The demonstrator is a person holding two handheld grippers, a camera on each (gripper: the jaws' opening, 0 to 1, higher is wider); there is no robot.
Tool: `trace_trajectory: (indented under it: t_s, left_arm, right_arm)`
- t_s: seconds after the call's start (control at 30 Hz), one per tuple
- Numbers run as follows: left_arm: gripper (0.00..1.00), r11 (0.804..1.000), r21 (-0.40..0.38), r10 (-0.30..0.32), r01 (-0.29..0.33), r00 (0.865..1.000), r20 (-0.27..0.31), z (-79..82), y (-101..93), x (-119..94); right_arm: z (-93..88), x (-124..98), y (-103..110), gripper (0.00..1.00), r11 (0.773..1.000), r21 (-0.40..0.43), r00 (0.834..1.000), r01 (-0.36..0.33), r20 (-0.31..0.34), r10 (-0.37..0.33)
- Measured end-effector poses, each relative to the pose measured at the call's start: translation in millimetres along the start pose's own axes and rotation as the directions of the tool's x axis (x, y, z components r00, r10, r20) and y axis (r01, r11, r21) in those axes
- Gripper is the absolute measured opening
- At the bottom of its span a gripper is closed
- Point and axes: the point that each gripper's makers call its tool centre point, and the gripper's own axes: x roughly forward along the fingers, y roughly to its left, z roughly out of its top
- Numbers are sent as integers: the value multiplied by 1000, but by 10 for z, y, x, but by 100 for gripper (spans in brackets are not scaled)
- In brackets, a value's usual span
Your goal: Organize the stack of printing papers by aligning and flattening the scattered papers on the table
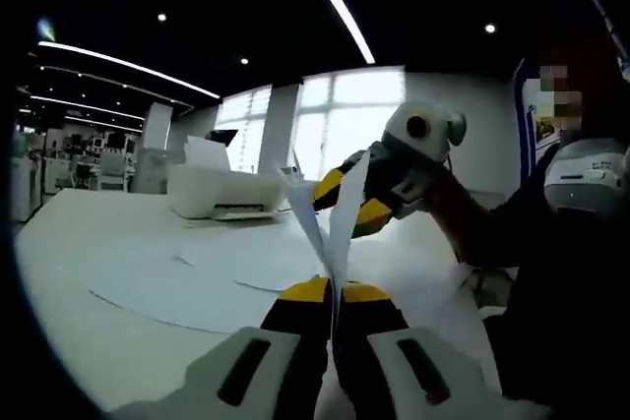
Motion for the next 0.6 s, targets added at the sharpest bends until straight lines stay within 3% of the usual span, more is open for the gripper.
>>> trace_trajectory:
  t_s: [0.23,0.6]
  left_arm:
    - [6,999,-50,13,-12,1000,27,47,54,-40]
    - [6,993,-112,37,-28,996,78,123,132,-97]
  right_arm:
    - [-25,-387,-157,22,996,27,995,89,30,-90]
    - [-387,-906,-53,25,983,106,989,147,-12,-147]
